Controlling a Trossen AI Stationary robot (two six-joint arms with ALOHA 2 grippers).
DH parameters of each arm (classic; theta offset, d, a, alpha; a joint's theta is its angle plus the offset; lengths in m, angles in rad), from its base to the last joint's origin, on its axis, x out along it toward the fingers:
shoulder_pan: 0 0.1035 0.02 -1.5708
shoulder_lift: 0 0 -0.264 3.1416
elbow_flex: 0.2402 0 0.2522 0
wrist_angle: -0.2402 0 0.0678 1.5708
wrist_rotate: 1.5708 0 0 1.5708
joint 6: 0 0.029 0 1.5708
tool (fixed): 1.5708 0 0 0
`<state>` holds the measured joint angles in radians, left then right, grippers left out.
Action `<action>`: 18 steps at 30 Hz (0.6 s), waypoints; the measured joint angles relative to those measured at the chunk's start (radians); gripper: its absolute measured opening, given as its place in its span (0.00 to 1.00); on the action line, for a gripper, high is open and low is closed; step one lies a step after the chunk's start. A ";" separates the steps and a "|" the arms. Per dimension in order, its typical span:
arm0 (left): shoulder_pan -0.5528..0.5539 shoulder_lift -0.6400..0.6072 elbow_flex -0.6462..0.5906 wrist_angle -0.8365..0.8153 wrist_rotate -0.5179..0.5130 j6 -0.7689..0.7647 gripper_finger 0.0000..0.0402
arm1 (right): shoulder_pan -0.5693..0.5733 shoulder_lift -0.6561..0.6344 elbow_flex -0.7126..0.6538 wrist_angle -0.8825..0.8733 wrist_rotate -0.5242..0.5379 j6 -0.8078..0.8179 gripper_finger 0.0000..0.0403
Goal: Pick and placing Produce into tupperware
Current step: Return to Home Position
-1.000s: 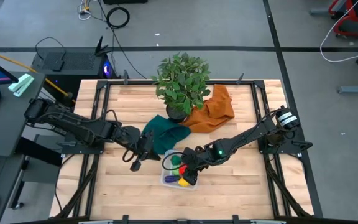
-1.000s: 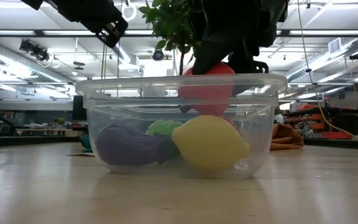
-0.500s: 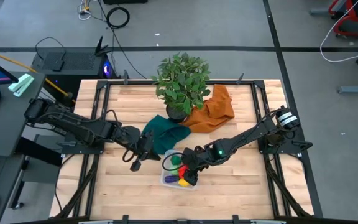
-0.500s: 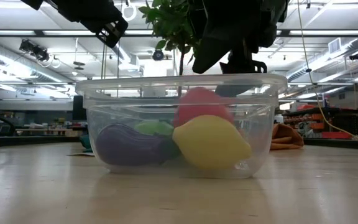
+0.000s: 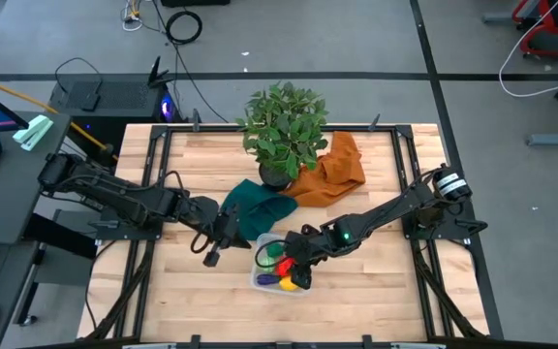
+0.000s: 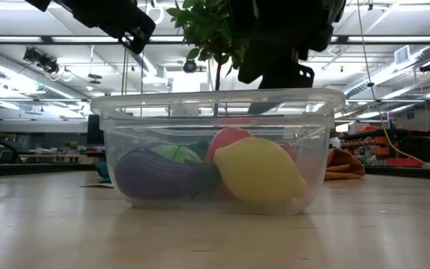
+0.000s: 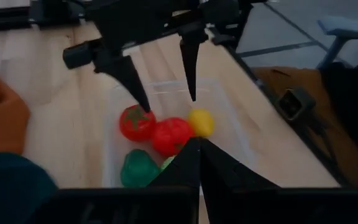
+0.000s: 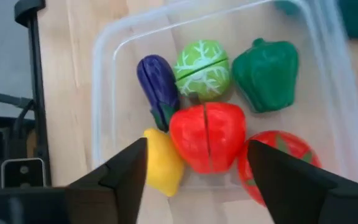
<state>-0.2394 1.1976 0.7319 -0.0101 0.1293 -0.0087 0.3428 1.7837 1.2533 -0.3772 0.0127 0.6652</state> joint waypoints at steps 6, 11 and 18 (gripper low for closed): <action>-0.001 0.000 0.000 0.028 -0.129 0.016 0.02 | 0.000 -0.044 0.000 -0.039 0.029 -0.065 0.38; -0.012 0.000 -0.024 0.099 -0.192 0.021 0.01 | 0.015 -0.111 0.000 -0.121 0.080 -0.123 0.15; -0.018 -0.026 -0.118 0.206 -0.245 0.015 0.02 | 0.064 -0.266 0.000 -0.244 0.275 -0.146 0.05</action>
<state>-0.2577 1.1720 0.6137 0.1961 -0.1160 0.0063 0.4068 1.5172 1.2530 -0.6214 0.2874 0.5192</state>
